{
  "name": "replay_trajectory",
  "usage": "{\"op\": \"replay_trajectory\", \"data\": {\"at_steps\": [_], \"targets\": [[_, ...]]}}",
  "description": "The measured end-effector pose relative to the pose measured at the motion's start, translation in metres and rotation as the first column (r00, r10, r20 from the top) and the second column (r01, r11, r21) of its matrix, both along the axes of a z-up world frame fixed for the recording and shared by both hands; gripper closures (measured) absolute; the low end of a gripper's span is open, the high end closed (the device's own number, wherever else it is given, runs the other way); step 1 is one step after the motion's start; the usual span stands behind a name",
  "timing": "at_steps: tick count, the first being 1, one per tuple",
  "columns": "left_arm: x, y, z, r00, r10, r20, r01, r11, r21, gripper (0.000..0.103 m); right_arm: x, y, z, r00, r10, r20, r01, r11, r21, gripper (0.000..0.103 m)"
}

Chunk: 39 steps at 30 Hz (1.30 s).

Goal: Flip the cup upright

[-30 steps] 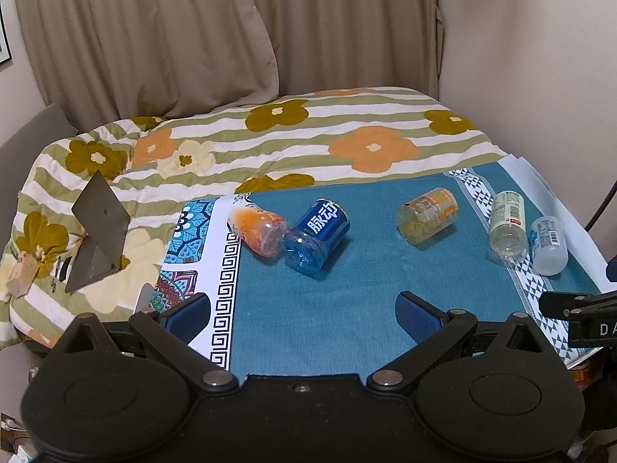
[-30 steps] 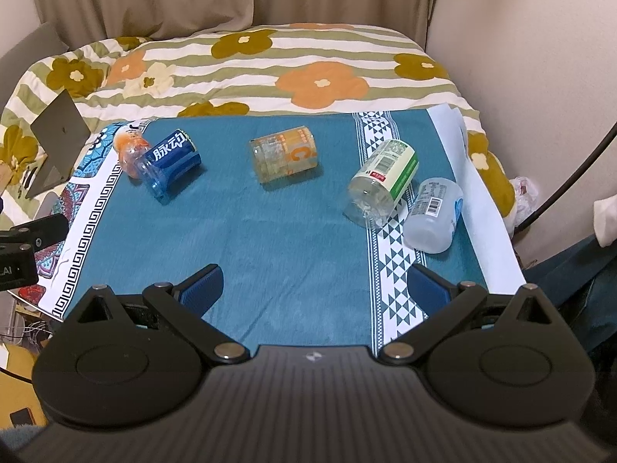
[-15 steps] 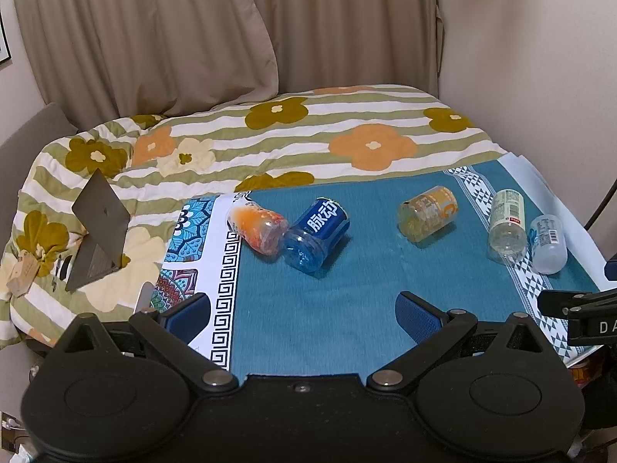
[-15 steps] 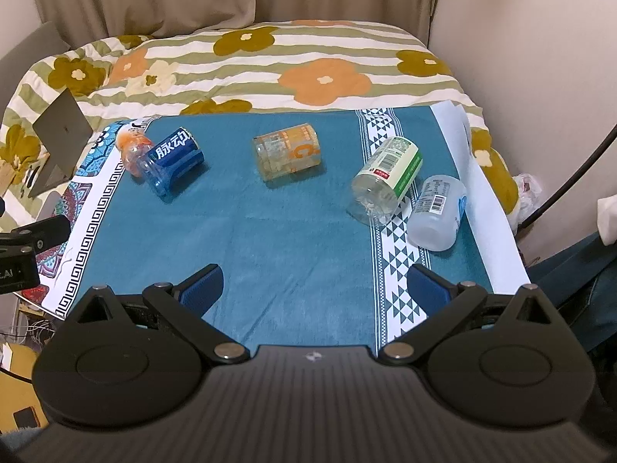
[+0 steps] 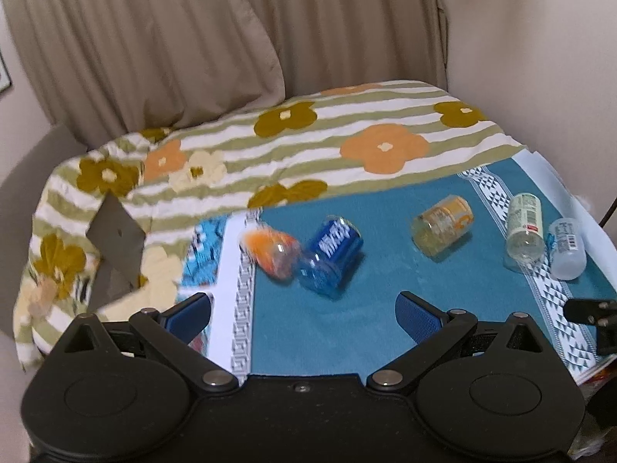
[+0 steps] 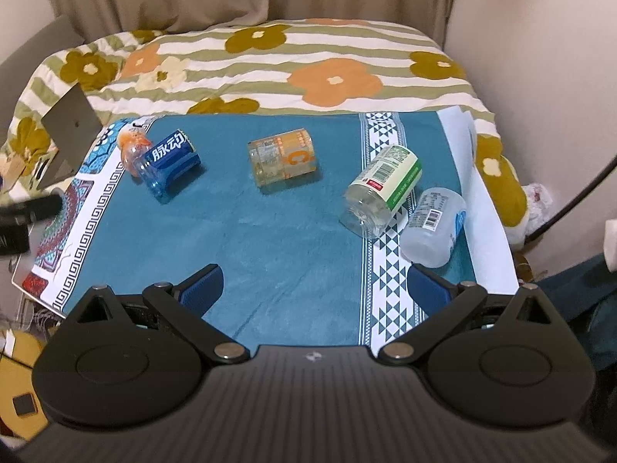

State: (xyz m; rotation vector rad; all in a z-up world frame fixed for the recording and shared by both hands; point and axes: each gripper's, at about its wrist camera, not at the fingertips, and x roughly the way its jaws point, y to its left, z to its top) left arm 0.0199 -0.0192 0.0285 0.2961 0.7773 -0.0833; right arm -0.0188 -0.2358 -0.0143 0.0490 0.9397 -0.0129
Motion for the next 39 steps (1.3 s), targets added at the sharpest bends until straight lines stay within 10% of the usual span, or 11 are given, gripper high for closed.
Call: {"op": "replay_trajectory", "data": {"at_steps": [16,28,39], "targets": [[0.131,-0.020,-0.056,0.912,-0.354,-0.209,0.378,0.922,0.085,0.001,0.042,-0.013,-0.037,0.992,-0.112,-0.053,0.115,0.991,0.065,0.000],[0.191,-0.035,-0.119,0.820,-0.417,-0.392,0.482,0.873,0.080,0.014,0.072,0.002,-0.074,0.953,-0.262,-0.153,0.280,0.953,0.112,0.000],[0.203,-0.052,-0.147,0.798,-0.431,-0.421,0.518,0.848,0.115,0.026,0.082,0.004,-0.086,0.923,-0.337,-0.183,0.362,0.924,0.126,0.000]]}}
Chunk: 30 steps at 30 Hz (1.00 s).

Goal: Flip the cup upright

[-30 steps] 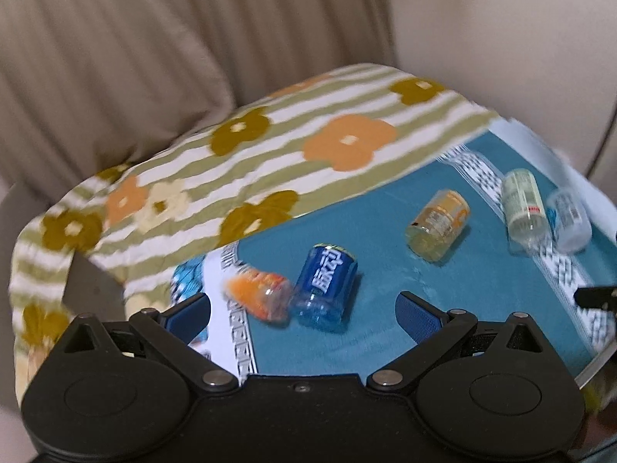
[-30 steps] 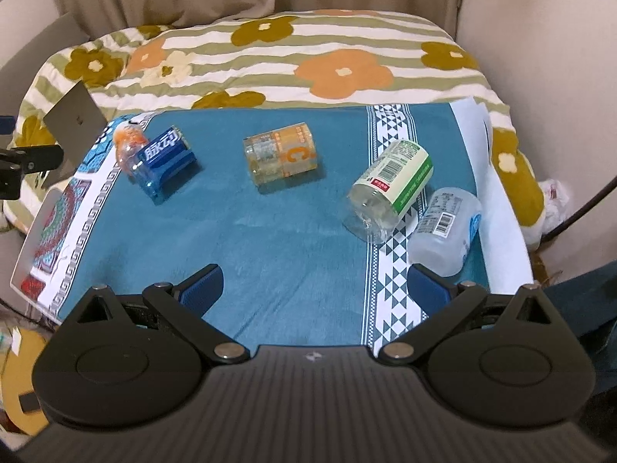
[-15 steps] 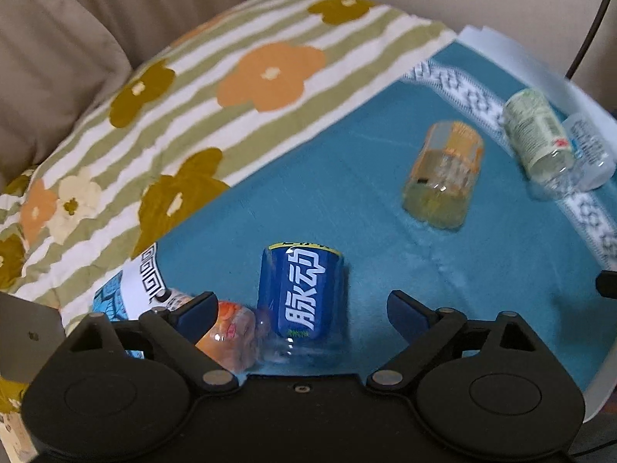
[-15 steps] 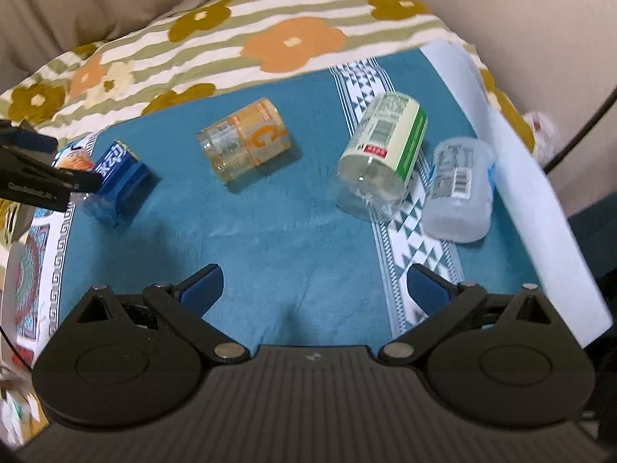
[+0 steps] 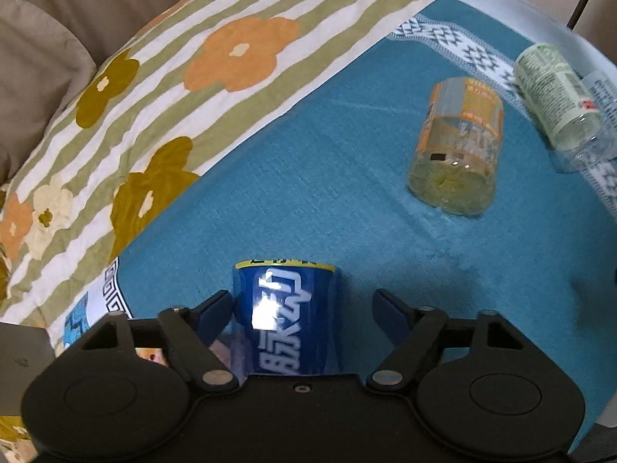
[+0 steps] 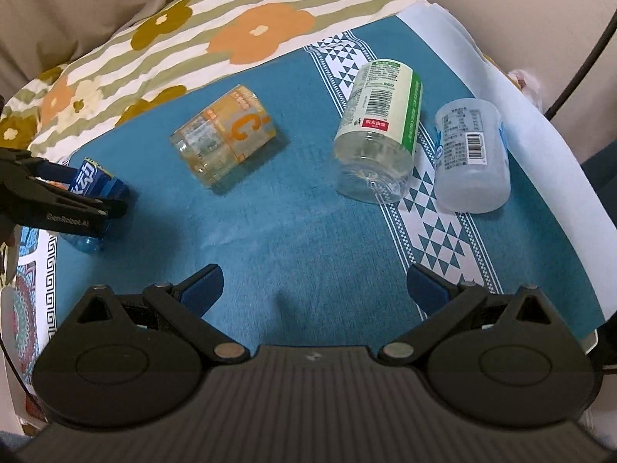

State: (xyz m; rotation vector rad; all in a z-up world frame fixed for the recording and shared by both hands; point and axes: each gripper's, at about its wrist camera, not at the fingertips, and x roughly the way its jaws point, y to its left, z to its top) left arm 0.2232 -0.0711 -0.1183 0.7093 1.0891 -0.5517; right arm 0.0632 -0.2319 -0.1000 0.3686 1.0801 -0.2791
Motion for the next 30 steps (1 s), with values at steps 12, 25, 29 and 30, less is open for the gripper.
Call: {"op": "replay_trajectory", "data": {"at_steps": [12,25,29,30], "targets": [[-0.005,-0.002,-0.007,1.000,-0.001,0.024,0.001,1.000,0.018,0.038,0.003,-0.001,0.001,1.000,-0.004,0.018,0.004,1.000,0.015,0.000],[-0.036,-0.013,0.019,0.998,0.067,0.007,-0.067,0.997,-0.039,0.038,-0.013,-0.016,0.011,0.999,0.010,0.051,-0.012,0.999,0.037,0.000],[-0.053,-0.016,0.033,0.990,0.141,-0.012,-0.142,0.987,-0.078,0.038,-0.022,-0.025,0.020,0.997,0.039,0.072,-0.042,0.998,0.044,0.000],[-0.057,-0.017,0.036,0.987,0.161,-0.016,-0.162,0.983,-0.088,0.038,-0.024,-0.028,0.022,0.996,0.051,0.078,-0.054,0.998,0.045,0.000]]}}
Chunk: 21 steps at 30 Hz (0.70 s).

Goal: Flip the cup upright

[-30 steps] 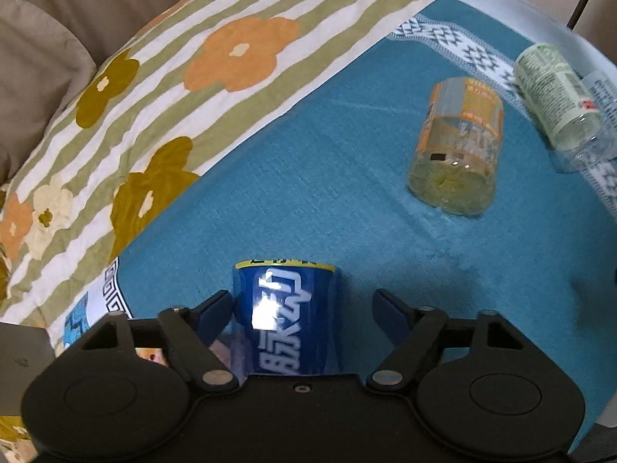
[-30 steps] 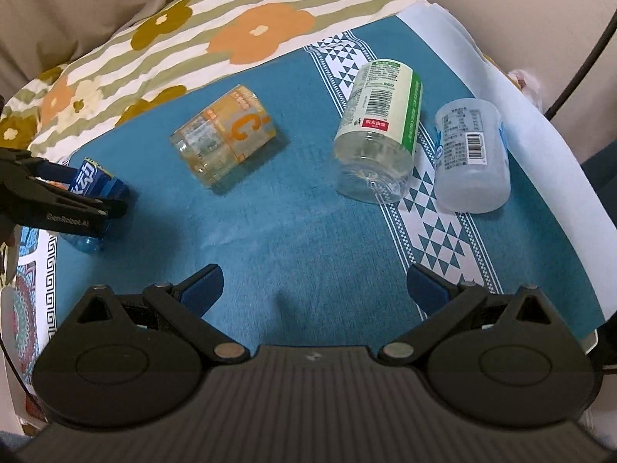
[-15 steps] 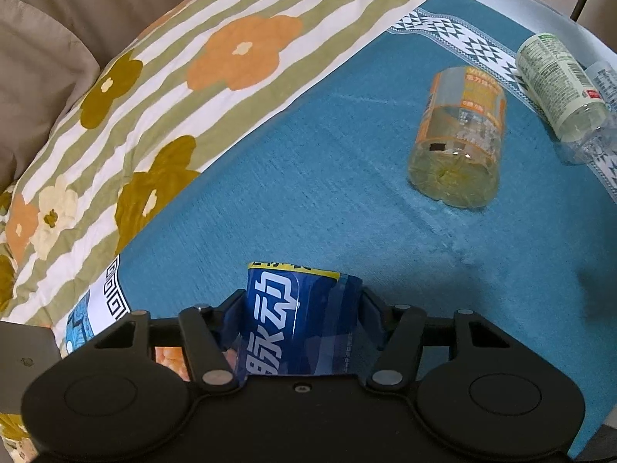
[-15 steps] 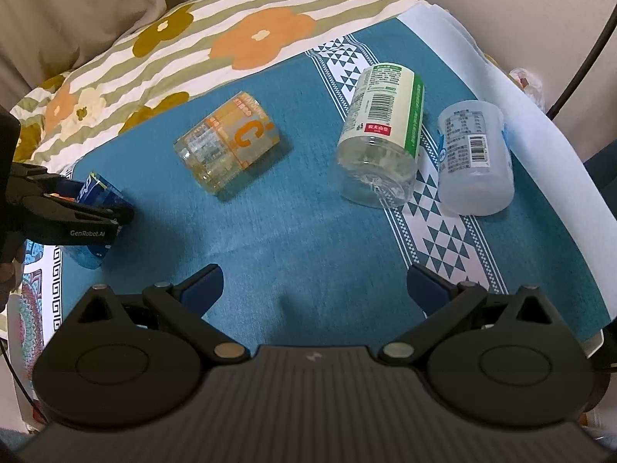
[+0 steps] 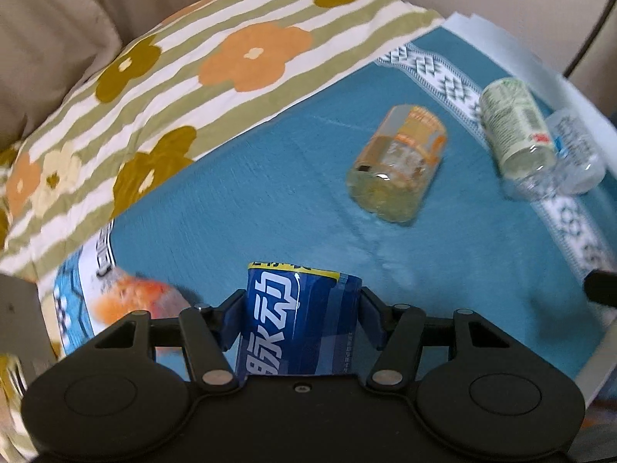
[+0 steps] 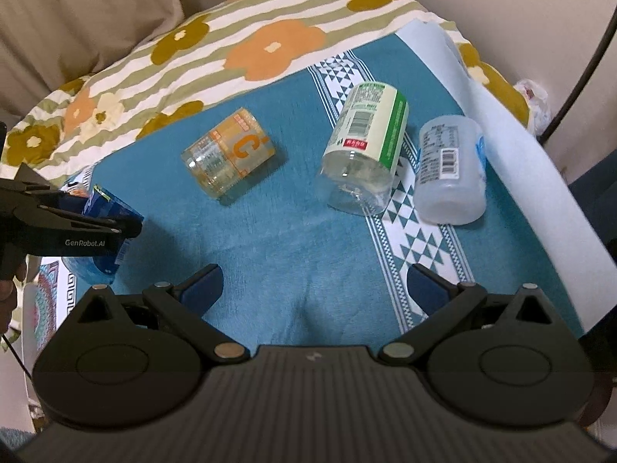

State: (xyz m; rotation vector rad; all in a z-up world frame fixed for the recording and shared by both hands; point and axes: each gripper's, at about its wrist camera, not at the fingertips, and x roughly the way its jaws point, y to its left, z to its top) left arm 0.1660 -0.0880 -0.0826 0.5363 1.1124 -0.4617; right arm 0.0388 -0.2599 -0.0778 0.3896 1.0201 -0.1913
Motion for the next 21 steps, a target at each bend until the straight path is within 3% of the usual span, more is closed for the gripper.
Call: {"op": "replay_trajectory", "data": {"at_steps": [7,12,16,21], "targets": [[-0.039,-0.006,0.014,0.979,0.198,-0.046,-0.202,0.975,-0.097,0.038,-0.015,-0.023,0.012,0.994,0.103,0.040,-0.104,0.995,0.014,0.000],[-0.064,-0.008,0.008,0.928,0.360,-0.096,-0.372,0.913,-0.166,0.038,-0.022,-0.037,0.010,0.978,0.200,0.054,-0.201,0.979,0.019,0.000],[-0.072,-0.009,-0.006,0.861,0.485,-0.155,-0.509,0.830,-0.230,0.038,-0.025,-0.044,0.003,0.960,0.276,0.045,-0.277,0.961,0.016,0.000],[-0.070,-0.018,-0.019,0.839,0.524,-0.149,-0.545,0.803,-0.241,0.038,-0.025,-0.047,-0.010,0.947,0.322,0.018,-0.322,0.946,0.024,0.000]]}}
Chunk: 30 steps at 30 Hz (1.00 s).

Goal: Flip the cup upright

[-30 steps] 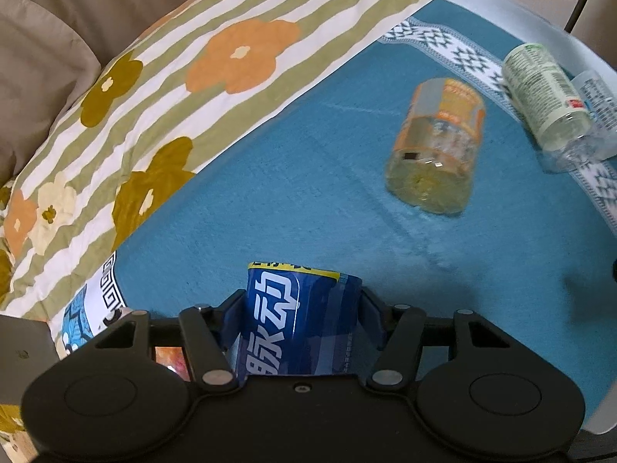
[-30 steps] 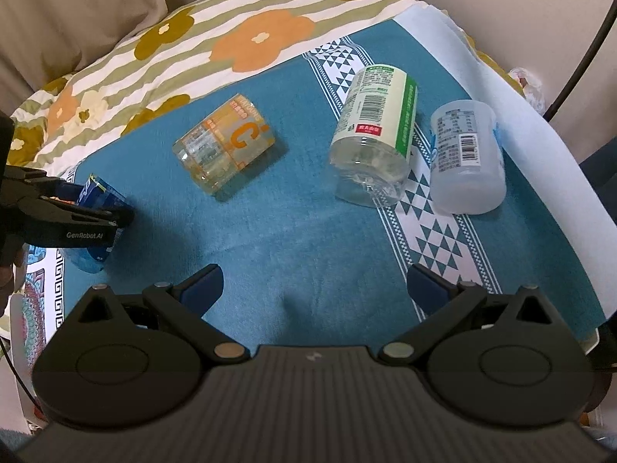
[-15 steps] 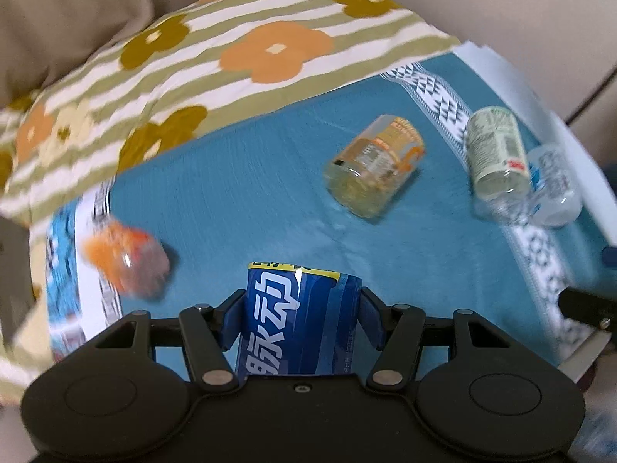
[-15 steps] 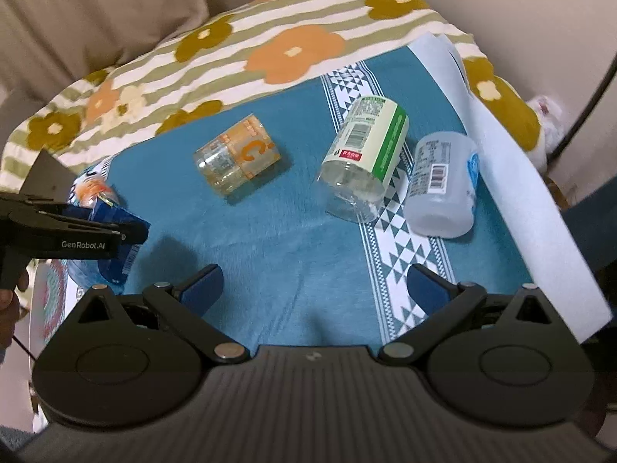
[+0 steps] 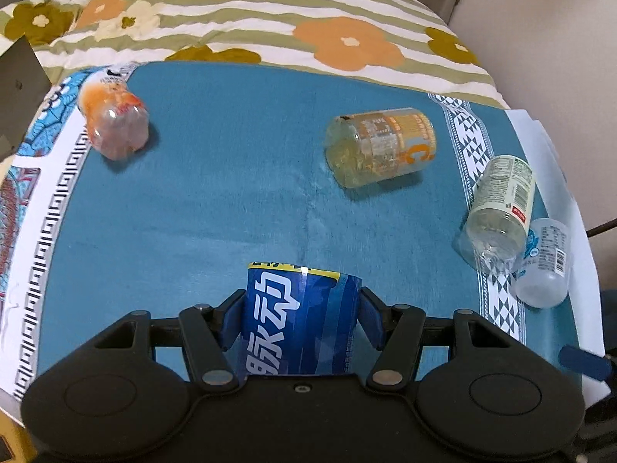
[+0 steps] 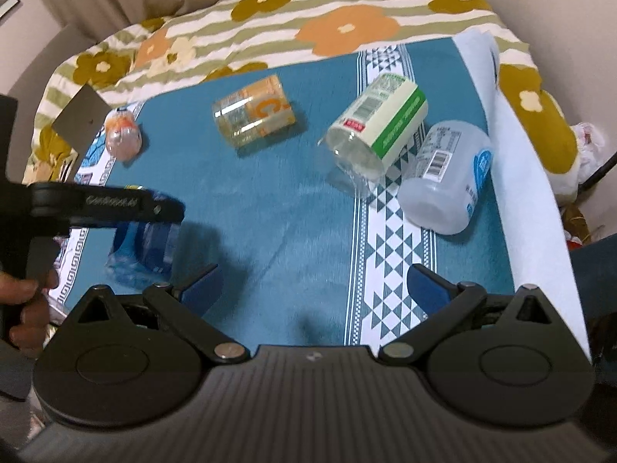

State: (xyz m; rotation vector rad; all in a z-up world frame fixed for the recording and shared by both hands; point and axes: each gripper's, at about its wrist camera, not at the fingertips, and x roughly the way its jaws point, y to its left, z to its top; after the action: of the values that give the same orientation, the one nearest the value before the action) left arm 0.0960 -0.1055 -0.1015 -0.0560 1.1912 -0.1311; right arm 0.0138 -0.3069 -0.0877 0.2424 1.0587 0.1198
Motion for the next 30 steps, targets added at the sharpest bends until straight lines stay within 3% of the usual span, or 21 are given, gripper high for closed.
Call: {"op": "replay_trajectory", "data": {"at_steps": [6,13,15,17,30], "targets": [[0.008,-0.001,-0.012,1.000,-0.013,-0.003,0.013,1.000,0.014,0.038,0.000,-0.003,-0.012,1.000,0.008,-0.023,-0.008,1.000,0.012,0.000],[0.008,0.002,-0.015,1.000,-0.012,-0.014,0.012,1.000,-0.019,0.036,-0.004,-0.005,-0.016,1.000,-0.001,-0.030,0.002,1.000,0.019,0.000],[0.007,0.003,-0.014,1.000,-0.010,-0.014,0.010,0.999,-0.030,0.018,-0.005,-0.004,-0.014,1.000,-0.001,-0.027,0.001,1.000,0.018,0.000],[0.005,0.005,-0.011,1.000,-0.007,0.000,0.007,0.999,-0.041,0.012,-0.007,-0.003,-0.013,1.000,-0.001,-0.025,0.001,1.000,0.020,0.000],[-0.005,0.010,0.006,0.999,-0.046,0.021,0.047,0.997,-0.059,0.011,-0.014,0.005,-0.007,0.999,-0.027,-0.025,0.028,0.999,0.023,0.000]]}}
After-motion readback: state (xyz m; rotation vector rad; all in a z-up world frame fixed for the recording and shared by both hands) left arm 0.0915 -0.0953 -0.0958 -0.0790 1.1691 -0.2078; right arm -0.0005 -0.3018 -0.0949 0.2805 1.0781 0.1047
